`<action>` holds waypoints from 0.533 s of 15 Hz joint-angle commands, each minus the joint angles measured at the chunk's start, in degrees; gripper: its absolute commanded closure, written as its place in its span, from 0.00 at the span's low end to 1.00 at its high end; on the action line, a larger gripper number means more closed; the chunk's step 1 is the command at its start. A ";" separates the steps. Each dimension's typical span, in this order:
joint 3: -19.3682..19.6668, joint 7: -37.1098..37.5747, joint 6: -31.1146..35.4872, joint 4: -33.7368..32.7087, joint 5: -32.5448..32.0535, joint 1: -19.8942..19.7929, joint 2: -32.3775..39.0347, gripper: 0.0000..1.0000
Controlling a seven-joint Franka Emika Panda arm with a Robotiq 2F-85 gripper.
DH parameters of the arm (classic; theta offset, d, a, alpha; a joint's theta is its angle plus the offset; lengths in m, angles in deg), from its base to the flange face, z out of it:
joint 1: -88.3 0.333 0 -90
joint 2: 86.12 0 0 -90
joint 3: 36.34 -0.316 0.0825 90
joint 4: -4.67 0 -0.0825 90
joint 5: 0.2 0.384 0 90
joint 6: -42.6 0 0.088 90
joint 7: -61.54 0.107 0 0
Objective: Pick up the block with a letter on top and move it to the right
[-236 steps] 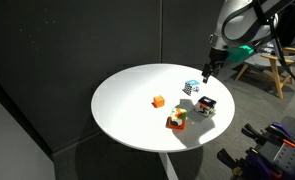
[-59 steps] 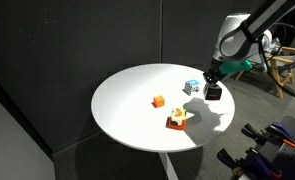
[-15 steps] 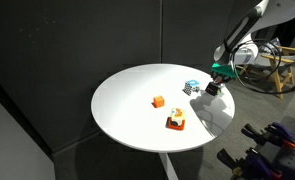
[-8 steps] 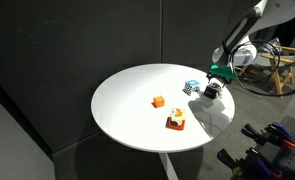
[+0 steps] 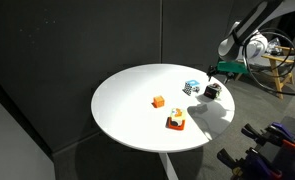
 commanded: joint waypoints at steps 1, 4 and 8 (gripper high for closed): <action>-1.42 -7.21 -2.04 6.77 -4.40 -0.45 -8.99 0.00; -2.88 -12.48 -4.48 11.43 -7.82 -0.57 -14.85 0.00; -4.51 -19.70 -10.41 17.83 -12.58 -1.15 -23.76 0.00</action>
